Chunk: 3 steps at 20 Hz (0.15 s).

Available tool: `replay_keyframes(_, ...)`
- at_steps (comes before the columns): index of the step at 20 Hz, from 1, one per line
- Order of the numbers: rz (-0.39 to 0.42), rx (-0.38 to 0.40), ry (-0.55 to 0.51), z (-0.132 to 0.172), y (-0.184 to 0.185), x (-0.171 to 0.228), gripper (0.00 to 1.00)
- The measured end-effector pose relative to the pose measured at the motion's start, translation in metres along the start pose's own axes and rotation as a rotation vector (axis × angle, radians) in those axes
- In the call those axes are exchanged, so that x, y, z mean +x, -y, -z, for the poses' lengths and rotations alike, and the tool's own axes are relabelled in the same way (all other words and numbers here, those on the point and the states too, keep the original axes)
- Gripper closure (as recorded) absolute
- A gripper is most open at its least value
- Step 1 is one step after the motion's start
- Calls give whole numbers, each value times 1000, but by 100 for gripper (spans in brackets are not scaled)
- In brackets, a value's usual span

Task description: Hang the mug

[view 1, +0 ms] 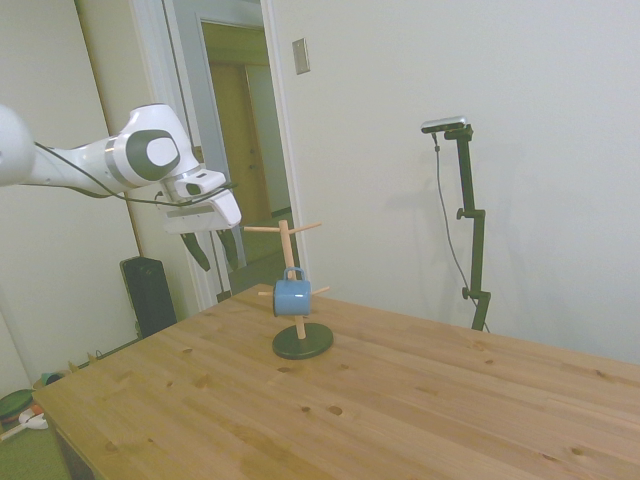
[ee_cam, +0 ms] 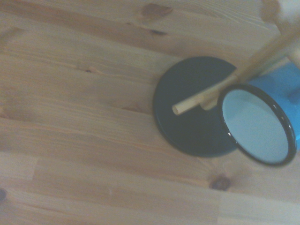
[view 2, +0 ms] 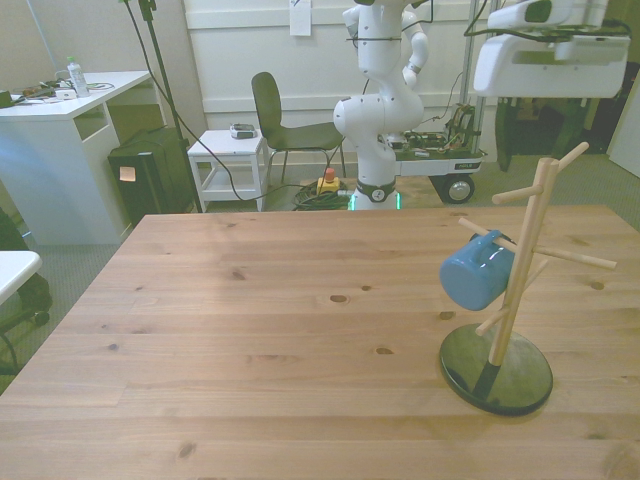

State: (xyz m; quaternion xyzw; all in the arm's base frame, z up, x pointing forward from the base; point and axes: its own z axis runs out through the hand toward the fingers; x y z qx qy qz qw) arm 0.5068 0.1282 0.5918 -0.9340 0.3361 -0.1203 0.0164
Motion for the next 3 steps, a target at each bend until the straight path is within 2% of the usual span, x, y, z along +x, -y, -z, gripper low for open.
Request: replay_keyframes(3,-104,-3,26,-14,-60,7,0)
